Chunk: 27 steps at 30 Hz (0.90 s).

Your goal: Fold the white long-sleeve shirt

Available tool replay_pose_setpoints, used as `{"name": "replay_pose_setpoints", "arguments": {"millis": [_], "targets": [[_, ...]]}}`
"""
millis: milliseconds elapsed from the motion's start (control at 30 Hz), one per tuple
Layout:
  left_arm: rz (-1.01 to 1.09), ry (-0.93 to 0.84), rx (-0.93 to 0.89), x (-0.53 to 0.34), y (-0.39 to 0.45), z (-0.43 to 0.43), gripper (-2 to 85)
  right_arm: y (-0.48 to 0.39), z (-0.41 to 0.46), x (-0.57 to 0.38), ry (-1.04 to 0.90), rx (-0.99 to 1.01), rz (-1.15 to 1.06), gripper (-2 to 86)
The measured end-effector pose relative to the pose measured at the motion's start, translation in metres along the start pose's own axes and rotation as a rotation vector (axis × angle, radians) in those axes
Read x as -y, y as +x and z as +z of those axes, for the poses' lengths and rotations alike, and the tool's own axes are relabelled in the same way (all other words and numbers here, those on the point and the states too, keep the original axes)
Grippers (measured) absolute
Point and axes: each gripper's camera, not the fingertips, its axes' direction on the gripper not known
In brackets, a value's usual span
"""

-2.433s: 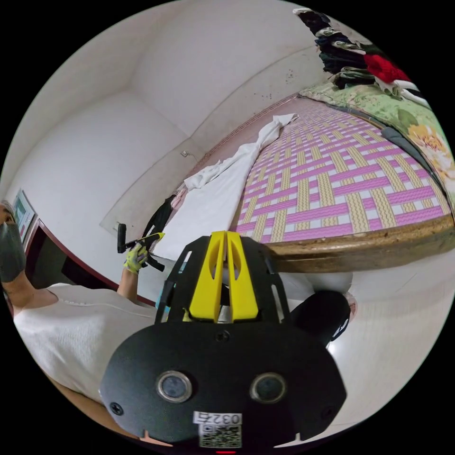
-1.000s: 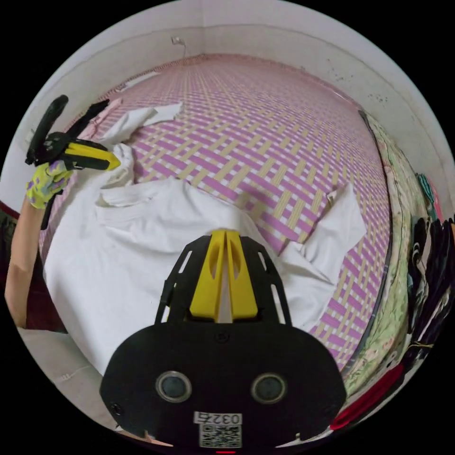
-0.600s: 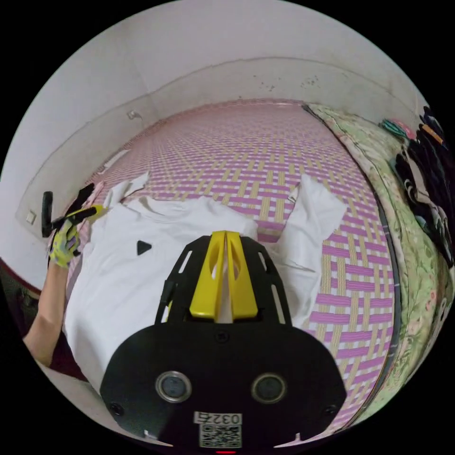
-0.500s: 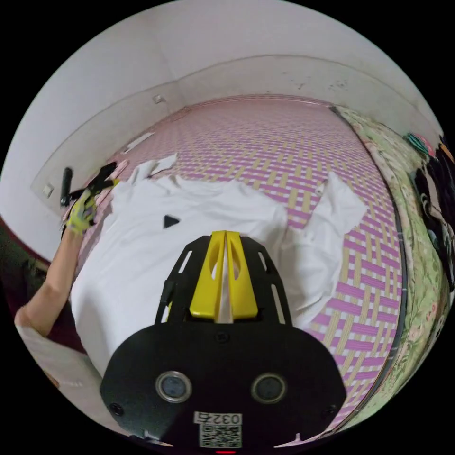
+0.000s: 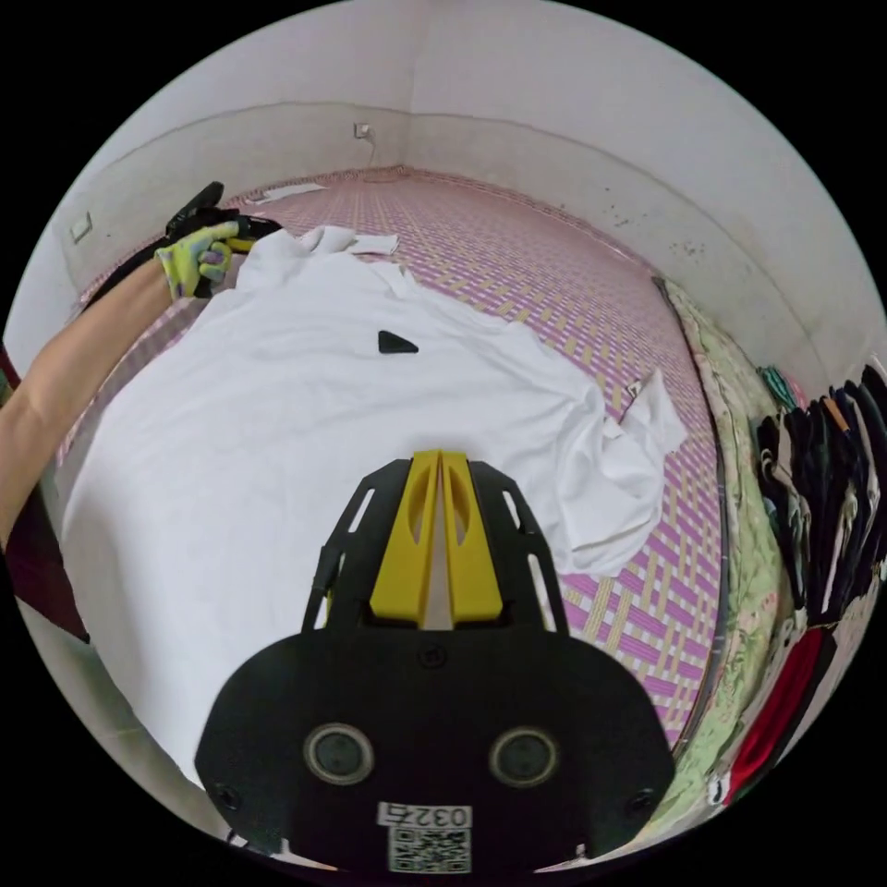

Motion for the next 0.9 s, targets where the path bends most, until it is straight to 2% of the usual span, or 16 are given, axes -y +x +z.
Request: {"name": "replay_pose_setpoints", "arguments": {"millis": [67,200,300,367,433,467,500,567,700,833,900], "targets": [[-0.029,0.127,-0.205,-0.030,-0.013,-0.031,-0.5,-0.003,0.013,0.006,-0.062,0.008,-0.004,-1.0],[0.068,0.237,-0.197,-0.098,-0.001,-0.093,-1.1,-0.001,0.021,0.008,-0.083,0.047,0.017,-1.0],[0.295,0.352,-0.138,-0.188,0.041,-0.148,-1.2,0.001,0.025,0.008,-0.084,0.073,0.030,-1.0],[0.579,0.348,-0.167,-0.264,0.079,-0.170,-1.1,-0.003,0.027,0.007,-0.084,0.064,0.025,-1.0],[0.761,0.363,-0.193,-0.313,0.089,-0.186,-1.3,-0.005,0.029,0.007,-0.084,0.056,0.021,-1.0],[0.803,0.404,-0.136,-0.336,0.083,-0.197,-1.0,-0.006,0.030,0.007,-0.084,0.054,0.020,-1.0],[0.779,0.433,-0.077,-0.343,0.076,-0.201,-0.9,-0.007,0.030,0.007,-0.084,0.054,0.020,-1.0],[0.607,0.453,0.157,-0.349,0.043,-0.204,-0.3,-0.007,0.032,0.006,-0.084,0.057,0.022,-1.0],[0.540,0.324,0.132,-0.349,0.006,-0.194,2.5,-0.010,0.034,0.004,-0.083,0.051,0.018,-1.0],[0.408,0.218,0.347,-0.339,-0.022,-0.172,6.2,-0.011,0.035,0.002,-0.084,0.048,0.017,-1.0],[0.344,0.188,0.356,-0.324,-0.031,-0.167,7.7,-0.010,0.035,0.001,-0.084,0.053,0.019,-1.0]]}}
